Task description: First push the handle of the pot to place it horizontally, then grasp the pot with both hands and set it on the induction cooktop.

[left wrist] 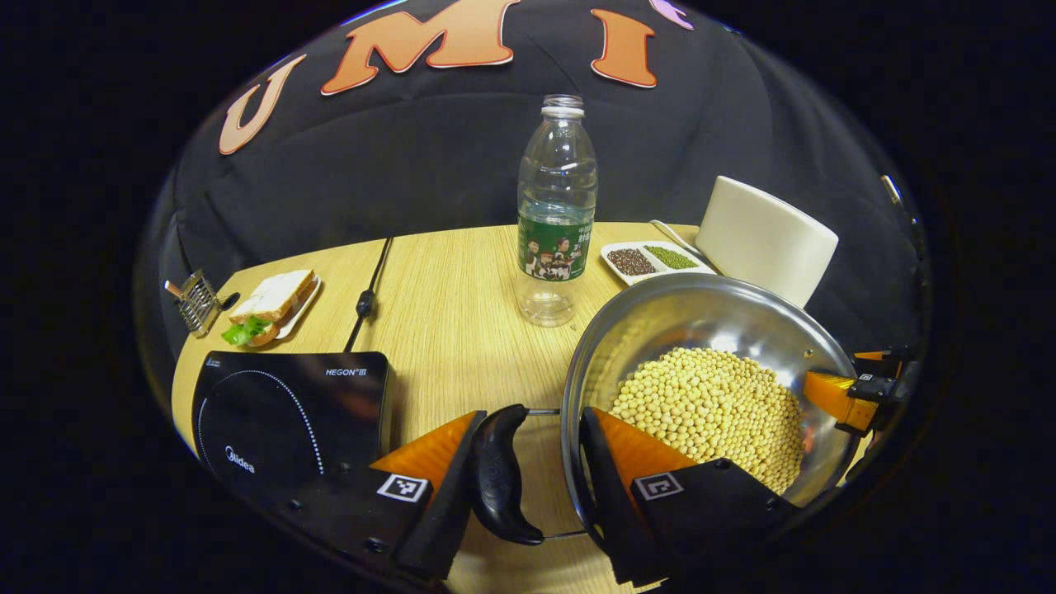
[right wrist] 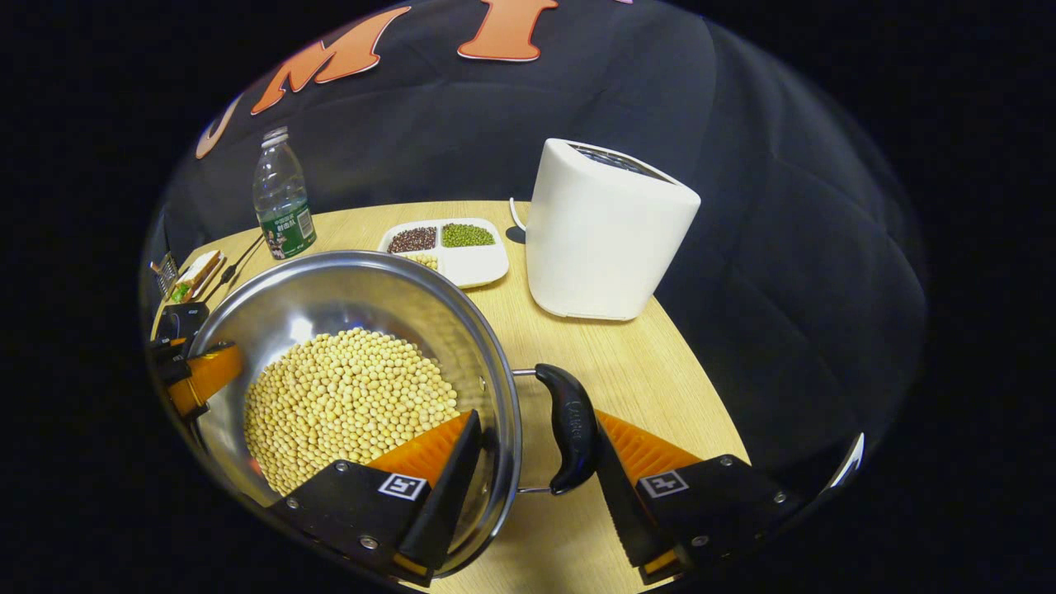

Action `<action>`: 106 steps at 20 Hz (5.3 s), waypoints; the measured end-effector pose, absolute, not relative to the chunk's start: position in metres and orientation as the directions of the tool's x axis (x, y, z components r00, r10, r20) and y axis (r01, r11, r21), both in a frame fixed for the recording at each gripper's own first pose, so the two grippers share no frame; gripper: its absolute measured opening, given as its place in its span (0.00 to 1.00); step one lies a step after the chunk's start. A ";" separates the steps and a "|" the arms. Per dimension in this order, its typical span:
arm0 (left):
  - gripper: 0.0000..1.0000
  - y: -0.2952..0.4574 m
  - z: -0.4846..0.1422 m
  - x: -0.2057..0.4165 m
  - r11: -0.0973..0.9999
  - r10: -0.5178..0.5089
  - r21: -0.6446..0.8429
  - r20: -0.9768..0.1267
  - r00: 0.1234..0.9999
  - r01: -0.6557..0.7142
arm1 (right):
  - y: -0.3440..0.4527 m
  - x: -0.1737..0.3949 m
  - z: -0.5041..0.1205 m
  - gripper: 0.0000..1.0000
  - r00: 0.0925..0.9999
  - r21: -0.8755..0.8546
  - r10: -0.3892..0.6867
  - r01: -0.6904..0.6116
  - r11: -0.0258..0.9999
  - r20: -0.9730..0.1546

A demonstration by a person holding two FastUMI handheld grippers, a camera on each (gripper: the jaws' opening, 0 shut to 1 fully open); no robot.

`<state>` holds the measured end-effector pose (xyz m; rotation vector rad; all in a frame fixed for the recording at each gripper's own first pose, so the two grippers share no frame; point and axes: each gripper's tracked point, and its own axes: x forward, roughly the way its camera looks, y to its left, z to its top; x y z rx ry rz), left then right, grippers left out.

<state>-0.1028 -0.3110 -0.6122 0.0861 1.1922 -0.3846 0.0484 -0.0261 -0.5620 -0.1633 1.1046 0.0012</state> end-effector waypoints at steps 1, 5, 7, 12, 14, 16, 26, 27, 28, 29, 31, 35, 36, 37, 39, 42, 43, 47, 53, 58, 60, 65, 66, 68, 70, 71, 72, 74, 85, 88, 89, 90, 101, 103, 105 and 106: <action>0.76 -0.311 -0.612 -0.101 0.933 -0.246 -0.133 -0.914 0.323 0.334 | -0.026 0.049 -0.560 0.78 0.459 -0.133 -0.079 -0.085 0.988 -0.885; 0.76 -0.310 -0.610 -0.102 0.935 -0.241 -0.123 -0.908 0.342 0.332 | -0.025 0.049 -0.559 0.77 0.485 -0.140 -0.079 -0.090 0.986 -0.871; 0.74 -0.310 -0.609 -0.102 0.935 -0.237 -0.114 -0.905 0.353 0.337 | -0.024 0.049 -0.558 0.74 0.484 -0.131 -0.077 -0.079 0.988 -0.872; 0.72 -0.302 -0.603 -0.107 0.939 -0.230 -0.110 -0.905 0.358 0.324 | -0.023 0.048 -0.547 0.72 0.520 -0.173 -0.095 -0.103 0.980 -0.849; 0.72 -0.296 -0.596 -0.104 0.941 -0.226 -0.104 -0.902 0.368 0.323 | -0.020 0.047 -0.538 0.72 0.533 -0.184 -0.096 -0.115 0.976 -0.841; 0.72 -0.292 -0.586 -0.101 0.941 -0.225 -0.097 -0.894 0.387 0.324 | -0.016 0.047 -0.525 0.72 0.554 -0.182 -0.092 -0.110 0.977 -0.827; 0.69 -0.261 -0.533 -0.085 0.945 -0.223 -0.075 -0.859 0.461 0.317 | 0.011 0.038 -0.469 0.72 0.602 -0.200 -0.092 -0.114 0.973 -0.793; 0.72 -0.254 -0.527 -0.082 0.947 -0.217 -0.067 -0.856 0.469 0.315 | 0.018 0.039 -0.463 0.72 0.610 -0.194 -0.081 -0.121 0.974 -0.788; 0.69 -0.248 -0.522 -0.080 0.948 -0.212 -0.061 -0.853 0.477 0.313 | 0.024 0.038 -0.459 0.71 0.611 -0.190 -0.075 -0.126 0.974 -0.788; 0.69 -0.240 -0.516 -0.078 0.950 -0.205 -0.054 -0.851 0.483 0.308 | 0.032 0.037 -0.453 0.72 0.614 -0.186 -0.066 -0.134 0.973 -0.786; 0.68 -0.221 -0.506 -0.077 0.955 -0.188 -0.039 -0.846 0.500 0.293 | 0.049 0.037 -0.444 0.72 0.623 -0.180 -0.047 -0.151 0.972 -0.781; 0.72 -0.176 -0.488 -0.072 0.966 -0.148 -0.007 -0.836 0.529 0.258 | 0.090 0.033 -0.428 0.72 0.633 -0.161 0.001 -0.197 0.967 -0.774; 0.68 -0.165 -0.483 -0.071 0.968 -0.136 0.003 -0.834 0.534 0.252 | 0.101 0.032 -0.425 0.72 0.633 -0.154 0.013 -0.208 0.966 -0.774; 0.68 -0.155 -0.479 -0.069 0.969 -0.125 0.013 -0.831 0.542 0.245 | 0.111 0.032 -0.421 0.72 0.634 -0.148 0.024 -0.217 0.965 -0.773; 0.69 -0.136 -0.465 -0.060 0.973 -0.106 0.030 -0.824 0.557 0.229 | 0.130 0.032 -0.415 0.72 0.641 -0.138 0.047 -0.235 0.962 -0.766; 0.71 -0.105 -0.456 -0.059 0.980 -0.075 0.046 -0.818 0.571 0.195 | 0.165 0.031 -0.405 0.72 0.650 -0.129 0.081 -0.270 0.954 -0.756; 0.71 -0.095 -0.454 -0.059 0.982 -0.064 0.051 -0.818 0.572 0.184 | 0.175 0.029 -0.402 0.72 0.650 -0.125 0.091 -0.279 0.952 -0.754; 0.68 -0.057 -0.445 -0.056 0.986 -0.021 0.079 -0.811 0.585 0.146 | 0.211 0.025 -0.395 0.72 0.648 -0.110 0.128 -0.314 0.943 -0.751; 0.71 -0.007 -0.437 -0.053 0.988 0.036 0.119 -0.804 0.594 0.102 | 0.263 0.022 -0.392 0.72 0.640 -0.085 0.175 -0.354 0.931 -0.748; 0.71 0.030 -0.440 -0.053 0.983 0.087 0.165 -0.801 0.592 0.080 | 0.300 0.016 -0.406 0.72 0.613 -0.051 0.213 -0.383 0.922 -0.761; 0.71 0.042 -0.444 -0.054 0.982 0.101 0.173 -0.805 0.584 0.069 | 0.313 0.016 -0.413 0.71 0.603 -0.044 0.223 -0.395 0.917 -0.766; 0.72 0.052 -0.453 -0.068 0.984 0.120 0.172 -0.821 0.559 0.042 | 0.331 0.010 -0.428 0.72 0.580 -0.036 0.234 -0.416 0.909 -0.781; 0.72 0.052 -0.454 -0.068 0.985 0.122 0.169 -0.827 0.549 0.035 | 0.336 0.009 -0.431 0.72 0.575 -0.039 0.233 -0.420 0.907 -0.784; 0.69 0.053 -0.450 -0.067 0.986 0.127 0.167 -0.836 0.534 0.026 | 0.340 0.006 -0.439 0.72 0.567 -0.043 0.230 -0.427 0.903 -0.791; 0.72 0.052 -0.449 -0.067 0.986 0.130 0.165 -0.842 0.523 0.022 | 0.343 0.006 -0.446 0.72 0.560 -0.040 0.231 -0.429 0.902 -0.796; 0.75 0.053 -0.450 -0.069 0.986 0.130 0.165 -0.845 0.518 0.021 | 0.345 0.006 -0.448 0.72 0.557 -0.038 0.235 -0.434 0.900 -0.797; 0.69 0.053 -0.451 -0.069 0.986 0.130 0.165 -0.849 0.513 0.023 | 0.346 0.005 -0.451 0.72 0.550 -0.033 0.239 -0.438 0.899 -0.800; 0.69 0.052 -0.449 -0.066 0.986 0.131 0.166 -0.854 0.504 0.026 | 0.348 0.003 -0.457 0.72 0.537 -0.030 0.237 -0.441 0.897 -0.810; 0.72 0.053 -0.451 -0.061 0.985 0.129 0.168 -0.866 0.483 0.037 | 0.347 0.006 -0.462 0.76 0.530 -0.039 0.246 -0.470 0.882 -0.811; 0.72 0.056 -0.448 -0.065 0.986 0.139 0.167 -0.874 0.465 0.019 | 0.345 0.013 -0.439 0.84 0.583 -0.043 0.283 -0.481 0.876 -0.762; 0.77 0.056 -0.445 -0.064 0.985 0.143 0.172 -0.869 0.473 0.019 | 0.341 0.012 -0.433 0.84 0.588 -0.033 0.291 -0.477 0.878 -0.754; 0.78 0.056 -0.444 -0.062 0.982 0.154 0.189 -0.858 0.491 0.023 | 0.334 0.014 -0.427 0.84 0.597 -0.030 0.292 -0.469 0.883 -0.747; 0.85 0.011 -0.284 0.004 0.987 0.103 0.158 -0.598 0.795 -0.009 | 0.206 0.043 -0.274 0.85 0.853 -0.040 0.240 -0.290 0.956 -0.464; 0.85 -0.004 -0.239 0.009 0.993 0.070 0.121 -0.547 0.834 -0.004 | 0.177 0.043 -0.236 0.86 0.890 -0.044 0.230 -0.268 0.962 -0.394; 0.88 -0.016 -0.199 0.010 0.995 0.040 0.102 -0.503 0.864 0.013 | 0.146 0.041 -0.196 0.87 0.921 -0.050 0.215 -0.244 0.968 -0.326; 0.89 -0.017 -0.179 0.011 0.995 0.032 0.095 -0.474 0.880 0.015 | 0.132 0.038 -0.175 0.87 0.933 -0.051 0.209 -0.233 0.971 -0.292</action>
